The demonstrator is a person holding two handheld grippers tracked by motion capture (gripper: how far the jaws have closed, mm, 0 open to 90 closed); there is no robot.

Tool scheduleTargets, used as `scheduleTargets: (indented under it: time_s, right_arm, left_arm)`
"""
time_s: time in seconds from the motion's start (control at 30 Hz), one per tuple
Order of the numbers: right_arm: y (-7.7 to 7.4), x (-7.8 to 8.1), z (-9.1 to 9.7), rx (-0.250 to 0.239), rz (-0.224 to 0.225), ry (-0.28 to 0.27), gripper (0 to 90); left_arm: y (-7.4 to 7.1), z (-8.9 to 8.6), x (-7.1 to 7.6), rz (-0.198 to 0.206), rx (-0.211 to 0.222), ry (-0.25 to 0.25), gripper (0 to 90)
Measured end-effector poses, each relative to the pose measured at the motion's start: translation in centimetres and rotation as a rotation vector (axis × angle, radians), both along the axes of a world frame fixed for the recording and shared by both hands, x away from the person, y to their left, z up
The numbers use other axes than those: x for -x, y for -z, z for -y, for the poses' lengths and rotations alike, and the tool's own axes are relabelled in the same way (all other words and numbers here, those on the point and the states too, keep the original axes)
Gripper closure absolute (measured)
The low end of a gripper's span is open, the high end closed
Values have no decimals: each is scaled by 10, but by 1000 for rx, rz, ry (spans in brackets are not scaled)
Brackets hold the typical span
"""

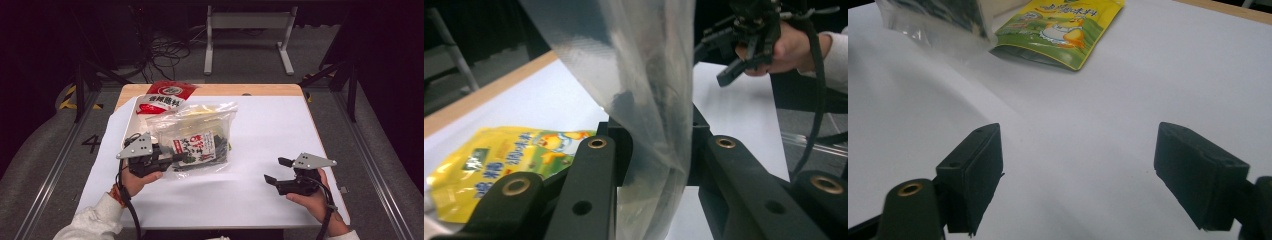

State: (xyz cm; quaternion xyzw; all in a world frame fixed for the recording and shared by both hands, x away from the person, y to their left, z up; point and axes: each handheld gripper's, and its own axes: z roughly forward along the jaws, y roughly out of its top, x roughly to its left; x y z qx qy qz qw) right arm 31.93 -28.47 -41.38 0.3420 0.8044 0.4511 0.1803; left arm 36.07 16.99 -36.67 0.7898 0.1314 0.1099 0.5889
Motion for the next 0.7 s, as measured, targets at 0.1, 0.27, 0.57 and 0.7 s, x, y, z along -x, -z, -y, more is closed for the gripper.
scheduleTargets:
  time_s: [0.1,0.27,0.57,0.7]
  right_arm:
    - [4,-3,-1,1,-11,2,197]
    - [9,-4,-4,17,-19,5,191]
    - [16,1,-3,12,-27,15,170]
    - [17,3,-6,34,-24,7,170]
  left_arm:
    - [-6,-7,-1,26,-1,-23,752]
    - [-15,-19,0,53,17,-70,752]
    - [-27,-38,-6,99,19,-146,752]
    - [-33,-46,-10,131,4,-182,751]
